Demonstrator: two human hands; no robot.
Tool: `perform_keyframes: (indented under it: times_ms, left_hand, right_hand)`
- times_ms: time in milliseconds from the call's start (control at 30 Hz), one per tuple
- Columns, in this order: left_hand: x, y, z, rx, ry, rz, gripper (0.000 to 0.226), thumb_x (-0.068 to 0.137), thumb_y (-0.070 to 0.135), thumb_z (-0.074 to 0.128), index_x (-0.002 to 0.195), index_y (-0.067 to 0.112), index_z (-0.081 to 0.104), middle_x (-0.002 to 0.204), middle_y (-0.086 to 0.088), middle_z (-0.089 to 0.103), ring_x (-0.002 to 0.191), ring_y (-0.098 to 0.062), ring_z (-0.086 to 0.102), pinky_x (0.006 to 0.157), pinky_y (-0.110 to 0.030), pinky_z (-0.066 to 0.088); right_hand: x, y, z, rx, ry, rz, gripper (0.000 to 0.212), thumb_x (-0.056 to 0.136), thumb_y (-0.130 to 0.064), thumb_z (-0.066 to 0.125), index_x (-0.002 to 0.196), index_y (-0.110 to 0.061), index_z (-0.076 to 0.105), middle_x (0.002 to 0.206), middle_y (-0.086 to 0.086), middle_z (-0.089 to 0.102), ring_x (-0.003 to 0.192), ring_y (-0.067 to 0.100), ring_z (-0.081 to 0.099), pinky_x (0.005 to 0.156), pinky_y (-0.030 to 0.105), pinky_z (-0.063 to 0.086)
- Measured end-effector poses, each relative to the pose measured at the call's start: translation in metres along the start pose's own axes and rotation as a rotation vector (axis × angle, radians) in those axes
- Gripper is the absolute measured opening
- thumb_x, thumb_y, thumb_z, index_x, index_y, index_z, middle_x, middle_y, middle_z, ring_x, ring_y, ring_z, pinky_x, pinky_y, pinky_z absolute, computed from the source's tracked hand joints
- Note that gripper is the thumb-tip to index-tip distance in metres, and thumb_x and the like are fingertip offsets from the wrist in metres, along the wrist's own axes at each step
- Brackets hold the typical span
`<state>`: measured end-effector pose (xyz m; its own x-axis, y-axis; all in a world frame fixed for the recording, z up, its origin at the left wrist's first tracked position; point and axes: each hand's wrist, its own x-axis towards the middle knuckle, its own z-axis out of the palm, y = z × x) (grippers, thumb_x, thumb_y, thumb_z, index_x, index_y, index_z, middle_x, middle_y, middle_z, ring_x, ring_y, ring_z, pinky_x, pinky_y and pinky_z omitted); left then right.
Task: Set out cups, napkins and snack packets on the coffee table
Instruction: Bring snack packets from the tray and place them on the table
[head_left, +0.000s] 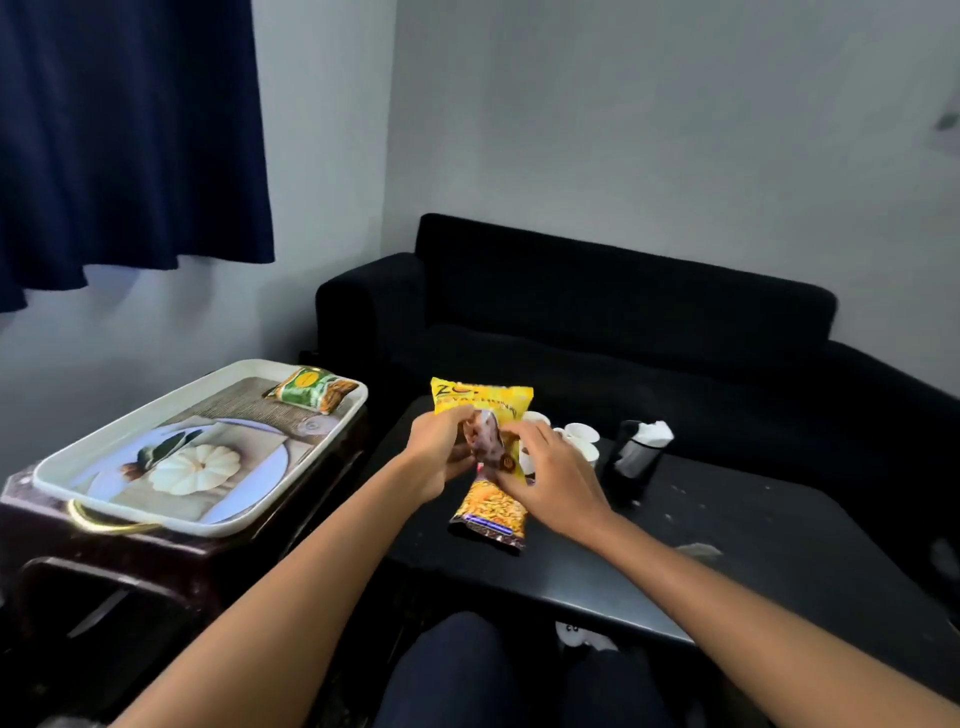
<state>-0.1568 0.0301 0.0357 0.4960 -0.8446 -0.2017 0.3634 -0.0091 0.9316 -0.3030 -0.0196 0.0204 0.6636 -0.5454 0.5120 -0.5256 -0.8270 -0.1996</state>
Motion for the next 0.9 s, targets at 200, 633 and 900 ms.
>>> perform_keyframes:
  times_ms: [200,633,900]
  left_hand:
    - [-0.031,-0.016,0.014,0.168,-0.289,-0.009,0.015,0.094,0.017,0.053,0.098,0.010,0.065,0.100,-0.011,0.071,0.091,-0.024,0.068,0.067,-0.032,0.057]
    - [-0.111,-0.044,0.045,0.207,-0.664,-0.111,0.027,0.097,0.019,0.050,0.124,0.023,0.049,0.117,-0.001,0.069,0.108,-0.021,0.066,0.092,-0.043,0.054]
    - [-0.122,-0.058,0.051,0.344,-0.737,-0.137,0.029,0.096,0.018,0.045,0.121,0.031,0.051,0.118,0.005,0.069,0.110,-0.018,0.065,0.103,-0.049,0.042]
  right_hand:
    - [-0.066,0.010,-0.038,0.515,-0.197,0.416,0.041,0.085,-0.051,0.058,0.118,-0.036,0.039,0.117,-0.021,0.046,0.102,-0.008,0.048,0.078,0.008,0.038]
    - [-0.141,0.017,-0.073,1.176,-0.049,0.757,0.075,0.057,-0.048,0.075,0.121,-0.022,0.047,0.116,0.003,0.066,0.108,0.022,0.063,0.101,0.050,0.044]
    - [-0.146,0.026,-0.084,1.210,0.006,0.760,0.059,0.060,-0.033,0.076,0.111,-0.021,0.049,0.118,0.004,0.064,0.105,0.015,0.062,0.089,0.031,0.052]
